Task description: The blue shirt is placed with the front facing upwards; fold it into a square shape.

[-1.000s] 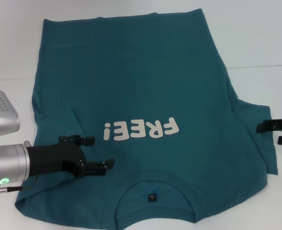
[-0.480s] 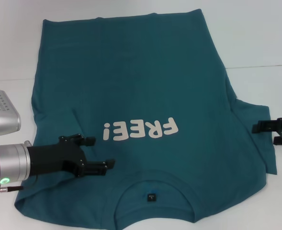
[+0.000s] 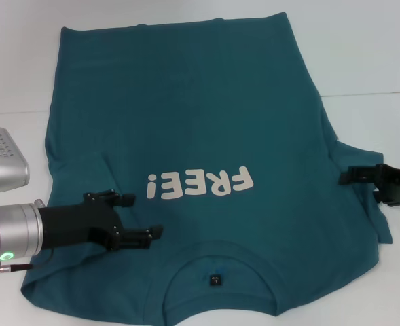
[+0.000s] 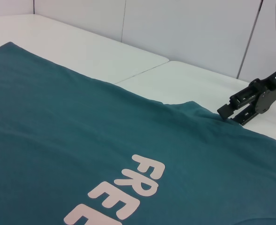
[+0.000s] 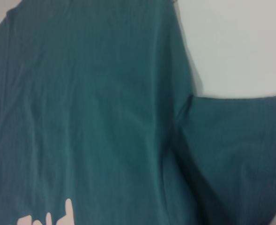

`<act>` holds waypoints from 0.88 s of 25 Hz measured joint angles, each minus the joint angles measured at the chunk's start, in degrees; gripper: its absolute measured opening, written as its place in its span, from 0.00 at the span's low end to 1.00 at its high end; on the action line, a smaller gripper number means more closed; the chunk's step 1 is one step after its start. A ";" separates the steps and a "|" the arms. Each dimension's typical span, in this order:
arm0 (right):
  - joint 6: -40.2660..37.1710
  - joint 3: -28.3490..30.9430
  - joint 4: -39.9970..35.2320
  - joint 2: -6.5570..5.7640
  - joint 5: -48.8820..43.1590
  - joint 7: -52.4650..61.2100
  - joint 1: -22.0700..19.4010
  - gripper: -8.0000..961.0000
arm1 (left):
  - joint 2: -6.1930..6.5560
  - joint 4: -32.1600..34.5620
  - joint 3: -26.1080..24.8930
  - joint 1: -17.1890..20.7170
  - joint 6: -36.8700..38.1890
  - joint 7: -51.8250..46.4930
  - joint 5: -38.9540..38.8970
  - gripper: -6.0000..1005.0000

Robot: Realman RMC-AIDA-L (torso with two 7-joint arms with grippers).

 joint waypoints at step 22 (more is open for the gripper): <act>-0.19 0.59 -1.02 -0.62 1.72 -1.21 -0.80 0.26 | 0.03 0.09 0.00 -0.09 -0.06 0.00 -0.06 0.93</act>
